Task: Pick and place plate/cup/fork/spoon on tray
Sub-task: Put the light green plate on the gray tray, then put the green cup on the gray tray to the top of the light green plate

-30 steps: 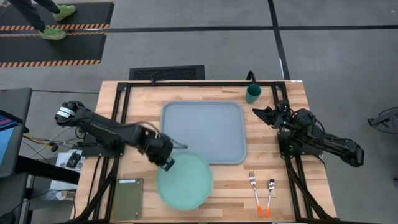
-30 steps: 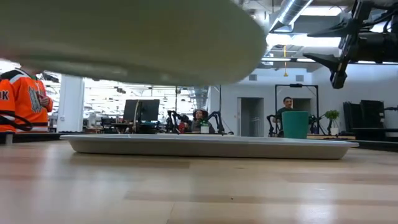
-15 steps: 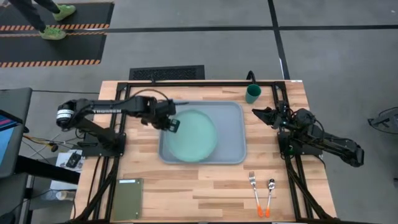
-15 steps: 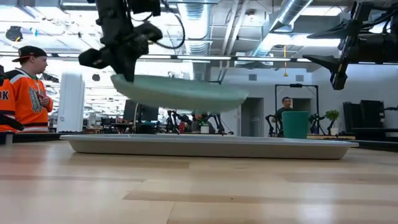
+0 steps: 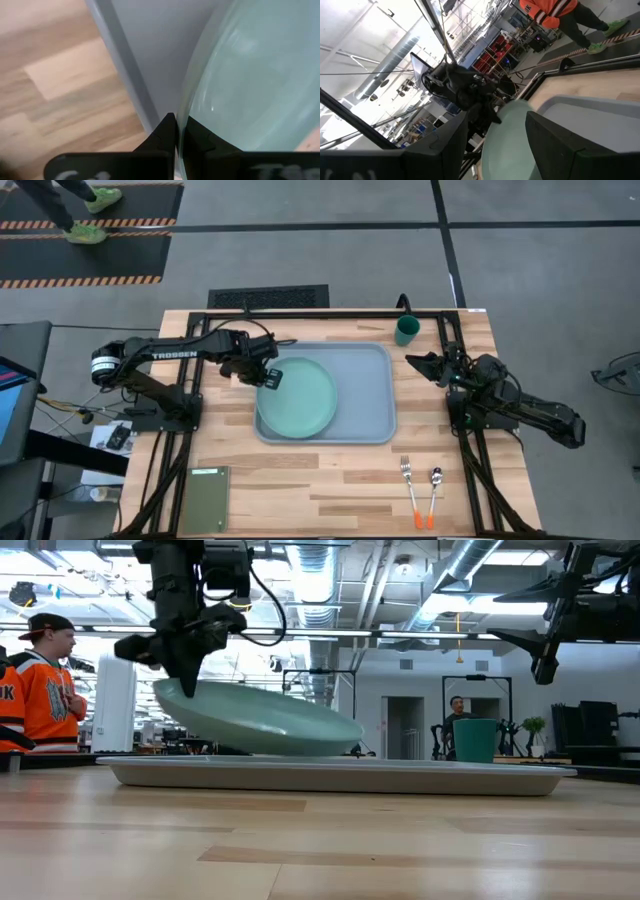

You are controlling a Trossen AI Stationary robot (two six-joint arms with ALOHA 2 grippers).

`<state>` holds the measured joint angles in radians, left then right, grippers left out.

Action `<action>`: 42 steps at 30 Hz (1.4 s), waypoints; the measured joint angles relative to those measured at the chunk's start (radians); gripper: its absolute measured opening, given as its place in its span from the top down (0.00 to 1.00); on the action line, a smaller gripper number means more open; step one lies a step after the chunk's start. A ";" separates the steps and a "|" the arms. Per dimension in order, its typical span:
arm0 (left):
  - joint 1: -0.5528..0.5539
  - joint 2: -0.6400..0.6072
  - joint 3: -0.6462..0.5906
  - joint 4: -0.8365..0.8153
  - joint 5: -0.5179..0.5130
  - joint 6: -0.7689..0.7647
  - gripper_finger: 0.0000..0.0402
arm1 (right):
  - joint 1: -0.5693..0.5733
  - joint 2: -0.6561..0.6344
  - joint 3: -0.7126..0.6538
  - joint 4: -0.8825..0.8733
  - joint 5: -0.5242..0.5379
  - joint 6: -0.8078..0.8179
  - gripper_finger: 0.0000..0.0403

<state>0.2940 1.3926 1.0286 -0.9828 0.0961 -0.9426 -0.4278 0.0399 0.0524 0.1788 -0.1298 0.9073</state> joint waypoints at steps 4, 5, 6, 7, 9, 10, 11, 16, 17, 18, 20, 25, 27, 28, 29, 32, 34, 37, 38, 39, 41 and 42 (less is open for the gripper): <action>0.005 0.000 -0.076 0.087 0.031 -0.031 1.00 | 0.000 0.000 0.000 0.000 0.000 0.000 0.44; 0.005 0.000 -0.090 0.088 0.030 -0.040 1.00 | 0.000 0.000 0.000 0.000 0.000 0.000 0.44; 0.006 0.000 -0.104 0.086 0.029 -0.046 1.00 | 0.000 0.000 0.000 0.000 0.000 0.000 0.44; 0.006 0.000 -0.119 0.090 0.029 -0.047 1.00 | 0.000 0.000 0.000 0.000 0.000 0.000 0.44; 0.005 0.000 -0.150 0.115 0.032 -0.064 1.00 | 0.000 0.000 0.000 0.000 0.001 0.000 0.44; 0.005 0.000 -0.161 0.123 0.034 -0.070 1.00 | 0.000 0.000 0.000 0.000 0.001 0.000 0.44; 0.005 0.000 -0.171 0.126 0.038 -0.073 1.00 | 0.000 0.000 0.000 0.000 0.001 0.000 0.44; 0.002 0.000 -0.210 0.154 0.053 -0.094 1.00 | 0.000 0.000 -0.001 0.000 0.001 0.000 0.44; 0.002 0.000 -0.215 0.158 0.051 -0.099 1.00 | 0.000 0.000 -0.001 0.000 0.001 0.000 0.44; 0.002 0.000 -0.216 0.158 0.049 -0.100 1.00 | 0.000 0.000 -0.001 0.000 0.001 0.000 0.44; 0.002 -0.001 -0.216 0.179 0.044 -0.097 1.00 | 0.000 0.000 -0.001 0.000 0.001 0.000 0.44; 0.002 0.000 -0.216 0.218 0.030 -0.099 0.97 | 0.000 0.000 -0.001 0.000 0.001 0.000 0.44; 0.001 0.000 -0.216 0.214 0.023 -0.109 0.95 | 0.000 0.000 -0.001 0.000 0.001 0.000 0.44; 0.001 0.000 -0.216 0.210 0.017 -0.110 0.94 | 0.000 0.000 -0.001 0.000 0.001 0.000 0.44; 0.001 0.000 -0.216 0.211 0.010 -0.110 0.93 | 0.000 0.000 -0.001 0.000 0.001 0.000 0.44; 0.001 0.000 -0.216 0.215 -0.005 -0.109 0.90 | 0.000 0.000 -0.001 0.000 0.001 0.000 0.44; 0.001 0.000 -0.216 0.218 -0.006 -0.109 0.88 | 0.000 0.000 -0.001 0.000 0.001 0.000 0.44; 0.001 0.000 -0.216 0.218 -0.007 -0.099 0.83 | 0.000 0.000 -0.001 0.000 0.001 0.000 0.44; 0.001 0.000 -0.216 0.218 -0.007 -0.093 0.81 | 0.000 0.000 -0.001 0.000 0.001 0.000 0.44; 0.001 0.000 -0.216 0.218 -0.006 -0.090 0.79 | 0.000 0.000 -0.001 0.000 0.001 0.000 0.44; 0.001 0.000 -0.215 0.217 0.003 -0.082 0.75 | 0.000 0.000 -0.001 0.001 0.001 0.000 0.44; 0.002 0.000 -0.211 0.212 0.014 -0.076 0.72 | 0.000 0.000 -0.001 0.002 0.001 0.000 0.44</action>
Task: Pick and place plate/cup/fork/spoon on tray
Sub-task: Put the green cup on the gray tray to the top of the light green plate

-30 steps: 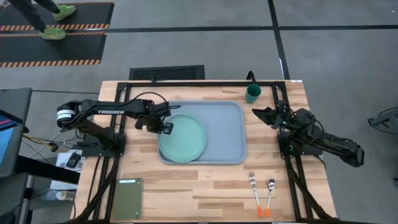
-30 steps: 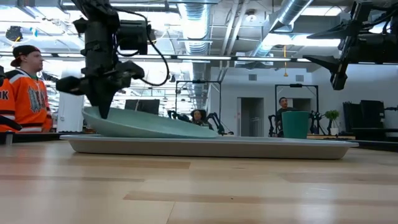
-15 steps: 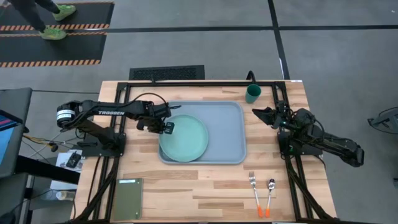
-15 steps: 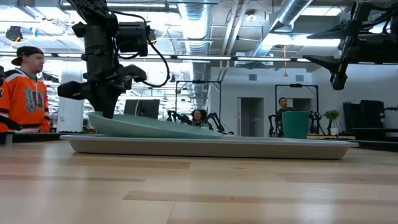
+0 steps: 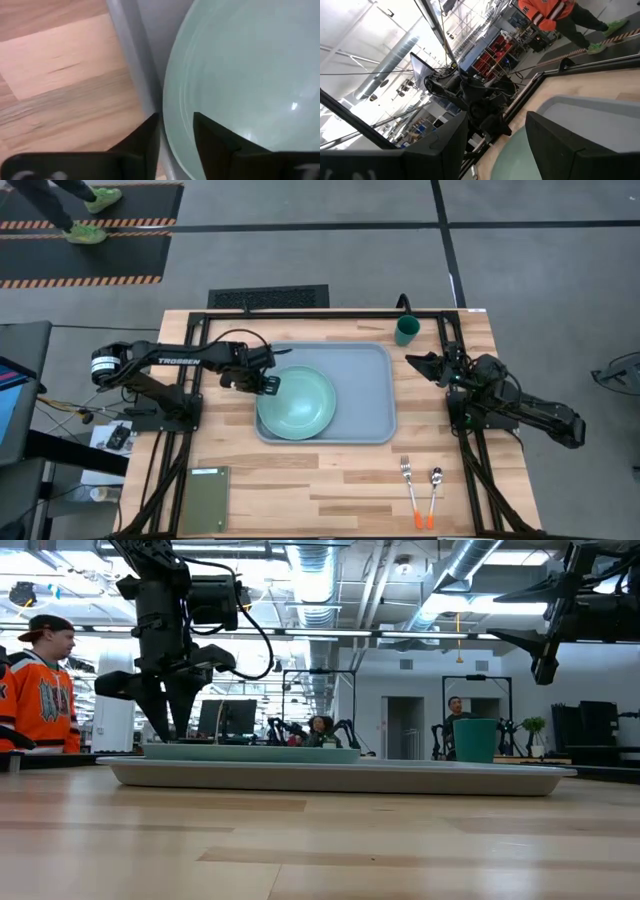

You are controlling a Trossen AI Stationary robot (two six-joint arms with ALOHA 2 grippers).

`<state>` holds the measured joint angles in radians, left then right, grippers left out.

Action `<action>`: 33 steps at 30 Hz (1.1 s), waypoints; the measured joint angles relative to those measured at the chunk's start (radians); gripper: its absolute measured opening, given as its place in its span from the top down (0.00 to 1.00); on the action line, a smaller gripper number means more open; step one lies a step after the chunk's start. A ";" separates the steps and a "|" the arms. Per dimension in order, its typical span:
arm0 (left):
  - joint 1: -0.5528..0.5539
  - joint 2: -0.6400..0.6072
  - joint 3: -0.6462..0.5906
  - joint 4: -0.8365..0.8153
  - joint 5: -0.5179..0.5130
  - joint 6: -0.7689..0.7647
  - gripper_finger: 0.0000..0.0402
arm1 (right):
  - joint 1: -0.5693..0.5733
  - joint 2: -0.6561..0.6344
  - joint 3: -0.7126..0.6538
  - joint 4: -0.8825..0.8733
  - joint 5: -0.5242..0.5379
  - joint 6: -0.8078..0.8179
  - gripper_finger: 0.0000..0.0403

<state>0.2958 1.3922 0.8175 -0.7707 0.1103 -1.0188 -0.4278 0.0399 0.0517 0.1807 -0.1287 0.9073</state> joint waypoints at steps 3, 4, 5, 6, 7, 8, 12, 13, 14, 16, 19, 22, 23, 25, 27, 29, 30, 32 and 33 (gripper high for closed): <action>0.006 -0.001 0.020 -0.001 0.077 0.006 0.66 | 0.000 0.000 0.000 0.031 0.002 -0.013 0.43; 0.009 -0.004 0.029 -0.002 0.110 0.011 0.64 | 0.000 0.000 0.000 0.052 0.003 -0.027 0.43; 0.010 -0.005 0.040 -0.002 0.138 0.016 0.62 | 0.000 0.000 0.003 0.062 0.006 -0.042 0.42; 0.012 -0.005 0.053 -0.001 0.165 0.024 0.61 | 0.000 0.000 0.011 0.058 0.019 -0.054 0.42; 0.014 -0.005 0.066 -0.002 0.192 0.032 0.60 | 0.000 0.000 0.021 0.057 0.032 -0.068 0.42; 0.014 -0.005 0.082 -0.004 0.214 0.039 0.59 | 0.000 0.000 0.034 0.056 0.049 -0.085 0.42; 0.013 -0.005 0.153 0.000 0.253 0.039 0.57 | 0.000 0.013 0.111 -0.058 0.108 -0.168 0.42; 0.014 -0.005 0.174 0.001 0.251 0.039 0.57 | 0.000 0.020 0.137 -0.107 0.118 -0.189 0.42; 0.014 -0.005 0.199 0.003 0.246 0.041 0.57 | 0.000 0.029 0.166 -0.161 0.133 -0.210 0.42; 0.019 -0.005 0.247 0.035 0.226 0.056 0.57 | 0.000 0.049 0.225 -0.268 0.177 -0.242 0.42; 0.025 -0.005 0.316 0.103 0.167 0.083 0.57 | 0.000 0.088 0.316 -0.427 0.274 -0.280 0.42; 0.027 -0.005 0.371 0.157 0.099 0.123 0.57 | 0.000 0.137 0.410 -0.533 0.351 -0.328 0.42; 0.027 -0.005 0.387 0.165 0.081 0.144 0.57 | 0.000 0.154 0.438 -0.562 0.373 -0.339 0.42; 0.027 -0.005 0.412 0.166 0.048 0.170 0.57 | 0.000 0.197 0.496 -0.603 0.416 -0.357 0.42; 0.027 -0.006 0.423 0.166 0.032 0.176 0.57 | 0.000 0.245 0.554 -0.647 0.448 -0.360 0.42; 0.027 -0.006 0.425 0.164 0.030 0.177 0.57 | 0.000 0.306 0.614 -0.694 0.471 -0.363 0.42; 0.027 -0.006 0.425 0.164 0.029 0.177 0.57 | 0.000 0.338 0.640 -0.719 0.473 -0.374 0.42; 0.027 -0.005 0.425 0.162 0.025 0.186 0.57 | 0.000 0.407 0.696 -0.762 0.476 -0.396 0.42; 0.027 -0.004 0.425 0.163 0.020 0.188 0.57 | 0.000 0.444 0.723 -0.774 0.477 -0.404 0.42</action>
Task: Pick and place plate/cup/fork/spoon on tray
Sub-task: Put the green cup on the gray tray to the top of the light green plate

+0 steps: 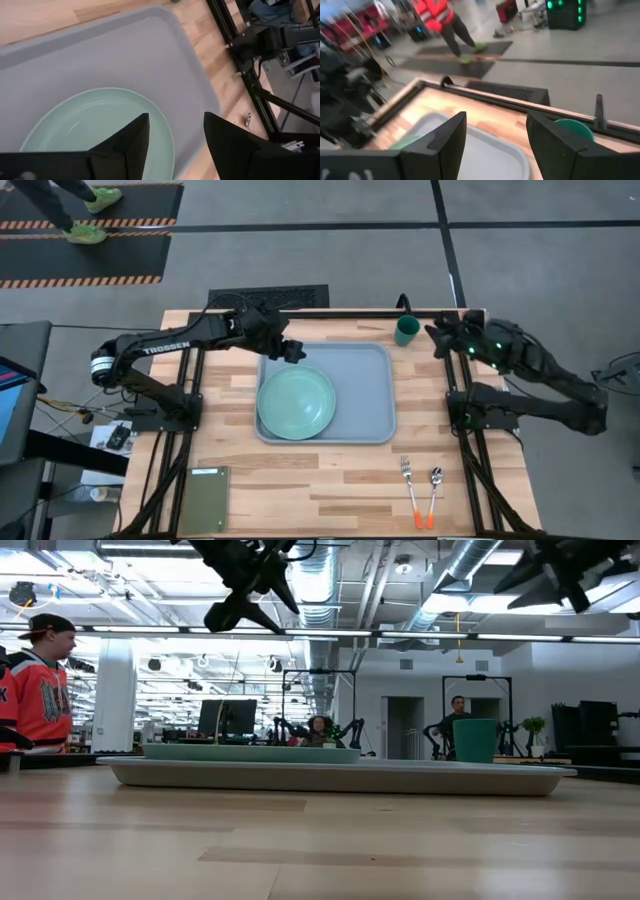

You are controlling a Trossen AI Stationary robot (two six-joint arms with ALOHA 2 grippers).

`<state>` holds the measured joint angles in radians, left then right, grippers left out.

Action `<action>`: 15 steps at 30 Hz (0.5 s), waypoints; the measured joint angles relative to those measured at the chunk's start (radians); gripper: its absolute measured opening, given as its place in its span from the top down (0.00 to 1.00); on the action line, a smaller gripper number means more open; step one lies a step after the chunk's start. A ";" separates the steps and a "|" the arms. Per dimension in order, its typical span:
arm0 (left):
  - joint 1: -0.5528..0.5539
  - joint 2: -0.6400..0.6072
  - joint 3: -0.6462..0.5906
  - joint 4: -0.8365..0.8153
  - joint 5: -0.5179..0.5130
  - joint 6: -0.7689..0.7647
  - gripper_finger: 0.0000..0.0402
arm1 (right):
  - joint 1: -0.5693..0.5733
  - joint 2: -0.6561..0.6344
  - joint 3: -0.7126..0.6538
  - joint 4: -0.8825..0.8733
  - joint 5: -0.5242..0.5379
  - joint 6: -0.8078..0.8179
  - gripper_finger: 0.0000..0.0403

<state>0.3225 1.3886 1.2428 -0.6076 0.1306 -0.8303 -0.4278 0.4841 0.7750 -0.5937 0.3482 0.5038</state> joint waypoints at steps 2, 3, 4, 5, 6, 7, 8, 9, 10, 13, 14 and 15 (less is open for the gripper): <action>0.000 0.003 0.000 0.000 -0.021 0.001 0.57 | -0.003 0.075 0.052 -0.023 0.010 -0.004 0.42; 0.000 0.003 0.000 0.000 -0.036 0.006 0.57 | -0.009 0.109 0.081 -0.041 0.024 0.005 0.42; 0.000 0.003 0.000 0.002 -0.052 0.017 0.57 | -0.018 0.143 0.111 -0.058 0.039 0.021 0.42; 0.000 0.003 0.000 0.005 -0.068 0.032 0.57 | -0.030 0.177 0.143 -0.081 0.051 0.036 0.42; 0.000 0.003 0.000 0.006 -0.081 0.045 0.57 | -0.046 0.210 0.176 -0.111 0.062 0.044 0.42; 0.000 0.003 0.000 0.006 -0.086 0.058 0.57 | -0.063 0.242 0.208 -0.144 0.070 0.045 0.42; 0.000 0.003 0.000 0.010 -0.086 0.067 0.57 | -0.080 0.271 0.241 -0.177 0.071 0.045 0.42; 0.000 0.003 0.000 0.017 -0.086 0.074 0.57 | -0.099 0.299 0.271 -0.216 0.073 0.045 0.42; 0.000 0.003 0.001 0.021 -0.085 0.079 0.57 | -0.120 0.328 0.298 -0.250 0.073 0.046 0.42; 0.000 0.003 0.001 0.026 -0.086 0.097 0.57 | -0.184 0.410 0.359 -0.335 0.066 0.046 0.42; 0.000 0.003 0.001 0.026 -0.087 0.107 0.57 | -0.205 0.434 0.371 -0.357 0.055 0.047 0.42; 0.000 0.003 0.001 0.026 -0.088 0.115 0.57 | -0.225 0.457 0.380 -0.374 0.039 0.051 0.42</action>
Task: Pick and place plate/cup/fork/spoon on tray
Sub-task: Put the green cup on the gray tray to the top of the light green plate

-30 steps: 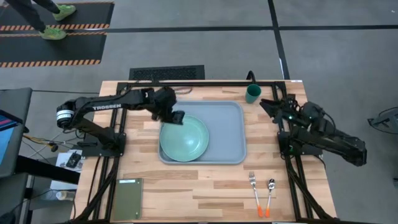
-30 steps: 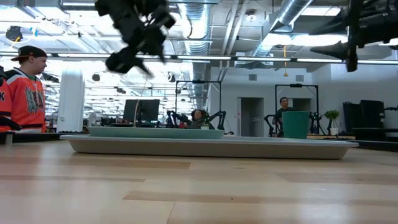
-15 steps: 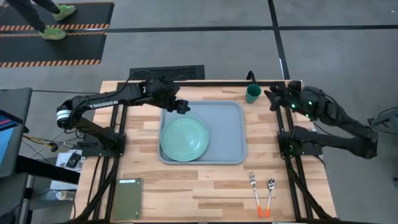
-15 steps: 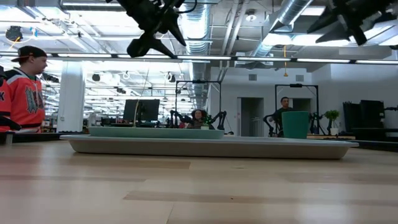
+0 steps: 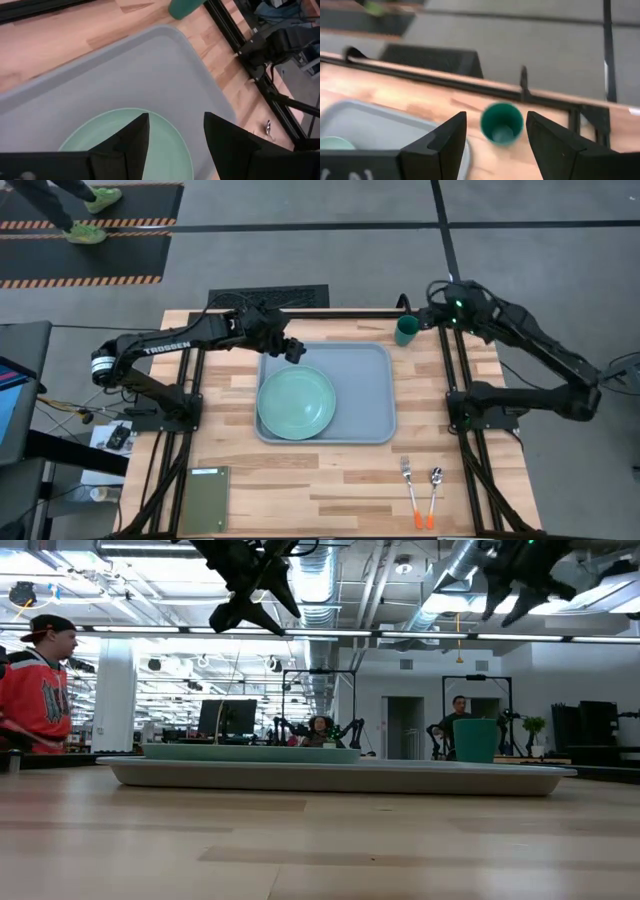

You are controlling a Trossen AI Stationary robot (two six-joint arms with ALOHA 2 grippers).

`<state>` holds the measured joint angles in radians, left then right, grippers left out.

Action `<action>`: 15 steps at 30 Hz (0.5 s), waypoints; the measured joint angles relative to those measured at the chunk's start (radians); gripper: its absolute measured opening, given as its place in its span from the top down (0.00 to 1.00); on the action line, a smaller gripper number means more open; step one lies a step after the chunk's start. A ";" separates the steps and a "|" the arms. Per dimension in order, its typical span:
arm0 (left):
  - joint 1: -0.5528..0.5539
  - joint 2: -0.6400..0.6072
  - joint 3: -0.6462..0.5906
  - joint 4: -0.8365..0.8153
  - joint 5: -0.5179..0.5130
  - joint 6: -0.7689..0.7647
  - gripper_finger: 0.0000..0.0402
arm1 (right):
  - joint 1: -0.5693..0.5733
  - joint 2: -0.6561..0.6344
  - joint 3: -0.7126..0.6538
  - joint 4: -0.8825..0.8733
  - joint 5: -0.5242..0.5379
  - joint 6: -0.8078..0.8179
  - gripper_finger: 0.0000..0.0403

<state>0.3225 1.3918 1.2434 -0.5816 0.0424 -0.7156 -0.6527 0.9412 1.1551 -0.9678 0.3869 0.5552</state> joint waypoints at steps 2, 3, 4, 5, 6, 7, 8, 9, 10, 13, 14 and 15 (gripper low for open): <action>0.000 0.000 0.000 0.000 -0.003 0.006 0.57 | -0.042 0.037 0.004 -0.024 -0.043 0.017 0.42; 0.000 0.000 0.000 0.001 -0.003 0.010 0.57 | -0.065 0.053 0.002 -0.037 -0.070 0.019 0.42; 0.000 0.000 0.000 0.001 -0.003 0.015 0.57 | -0.087 0.069 0.001 -0.051 -0.087 0.019 0.42; 0.000 0.000 0.000 0.001 -0.003 0.017 0.57 | -0.109 0.085 0.001 -0.068 -0.098 0.016 0.42; 0.000 0.000 0.000 0.001 -0.003 0.017 0.57 | -0.128 0.100 0.001 -0.089 -0.099 0.011 0.42; 0.000 0.000 0.000 0.001 -0.003 0.017 0.57 | -0.147 0.116 0.001 -0.109 -0.099 0.001 0.42; 0.000 0.000 0.000 0.002 -0.003 0.018 0.57 | -0.165 0.130 0.001 -0.128 -0.098 -0.004 0.42; 0.000 0.000 0.000 0.006 -0.003 0.022 0.57 | -0.183 0.144 0.001 -0.144 -0.099 -0.007 0.42; 0.000 0.000 0.000 0.014 -0.003 0.028 0.57 | -0.200 0.155 0.001 -0.157 -0.100 -0.007 0.42; 0.000 0.000 0.000 0.038 -0.004 0.048 0.57 | -0.248 0.179 0.001 -0.185 -0.102 -0.028 0.42; 0.001 0.000 0.000 0.044 -0.004 0.051 0.57 | -0.262 0.186 0.001 -0.193 -0.102 -0.029 0.42; 0.003 0.000 0.000 0.052 -0.003 0.054 0.57 | -0.273 0.190 0.001 -0.199 -0.103 -0.030 0.42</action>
<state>0.3259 1.3918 1.2434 -0.5299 0.0392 -0.6620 -0.9255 1.1311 1.1564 -1.1665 0.2840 0.5255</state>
